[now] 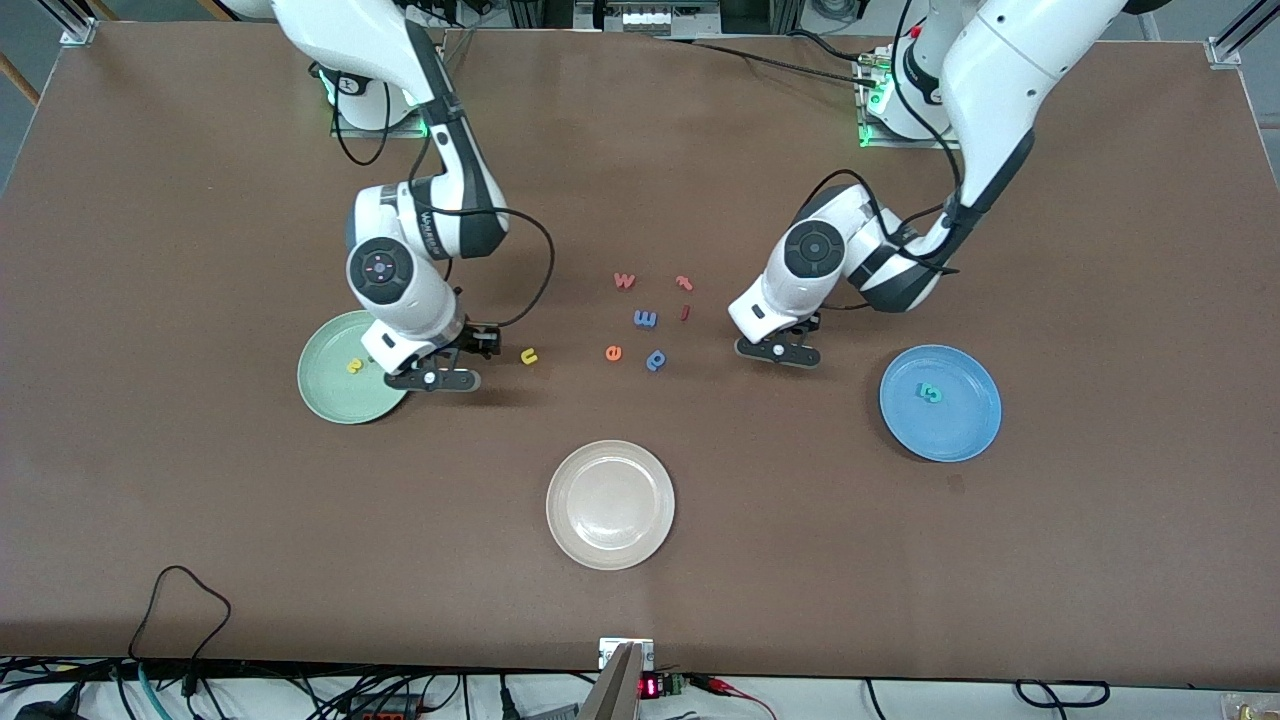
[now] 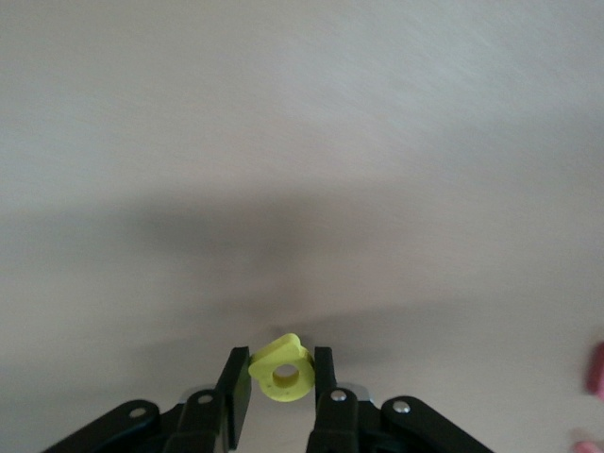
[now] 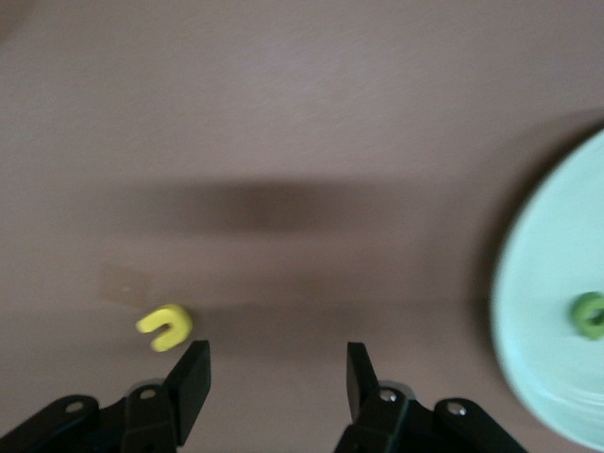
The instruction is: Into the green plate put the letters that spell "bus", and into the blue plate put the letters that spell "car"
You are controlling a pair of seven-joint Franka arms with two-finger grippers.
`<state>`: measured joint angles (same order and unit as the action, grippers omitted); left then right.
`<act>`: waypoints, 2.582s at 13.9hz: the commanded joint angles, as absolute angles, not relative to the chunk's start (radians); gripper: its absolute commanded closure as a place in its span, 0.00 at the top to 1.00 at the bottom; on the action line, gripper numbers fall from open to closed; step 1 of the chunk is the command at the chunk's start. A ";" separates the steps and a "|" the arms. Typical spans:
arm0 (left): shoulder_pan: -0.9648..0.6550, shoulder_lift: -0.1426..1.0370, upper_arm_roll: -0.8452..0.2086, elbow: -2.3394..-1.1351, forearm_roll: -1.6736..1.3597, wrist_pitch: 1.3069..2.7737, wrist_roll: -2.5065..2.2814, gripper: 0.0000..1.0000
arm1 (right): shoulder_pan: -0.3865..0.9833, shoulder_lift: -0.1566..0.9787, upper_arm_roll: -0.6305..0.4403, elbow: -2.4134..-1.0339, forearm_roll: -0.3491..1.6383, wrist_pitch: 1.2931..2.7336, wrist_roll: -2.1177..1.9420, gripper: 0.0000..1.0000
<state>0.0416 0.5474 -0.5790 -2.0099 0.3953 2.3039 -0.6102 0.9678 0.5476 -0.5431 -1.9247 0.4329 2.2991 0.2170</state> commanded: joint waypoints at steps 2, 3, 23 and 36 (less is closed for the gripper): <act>0.167 0.492 -0.586 -1.840 0.414 1.969 -0.294 0.18 | 1.008 0.650 -0.535 -1.842 0.546 2.307 0.282 0.64; 0.204 0.494 -0.581 -1.832 0.416 1.964 -0.232 0.19 | 1.014 0.658 -0.534 -1.839 0.545 2.309 0.285 0.64; 0.289 0.340 -0.516 -1.228 0.232 1.403 -0.103 1.00 | 1.042 0.755 -0.531 -1.793 0.540 2.335 0.275 0.26; -0.032 -0.044 -0.049 -1.697 0.003 1.625 -0.084 1.00 | 1.095 0.618 -0.905 -1.906 0.497 2.054 -0.148 0.17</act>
<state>-0.0253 -0.0157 -0.0574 -1.6668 0.0169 1.6094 -0.0934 1.0657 0.6511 -0.8303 -1.8200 0.5068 2.0509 -0.0256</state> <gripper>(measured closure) 0.000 0.700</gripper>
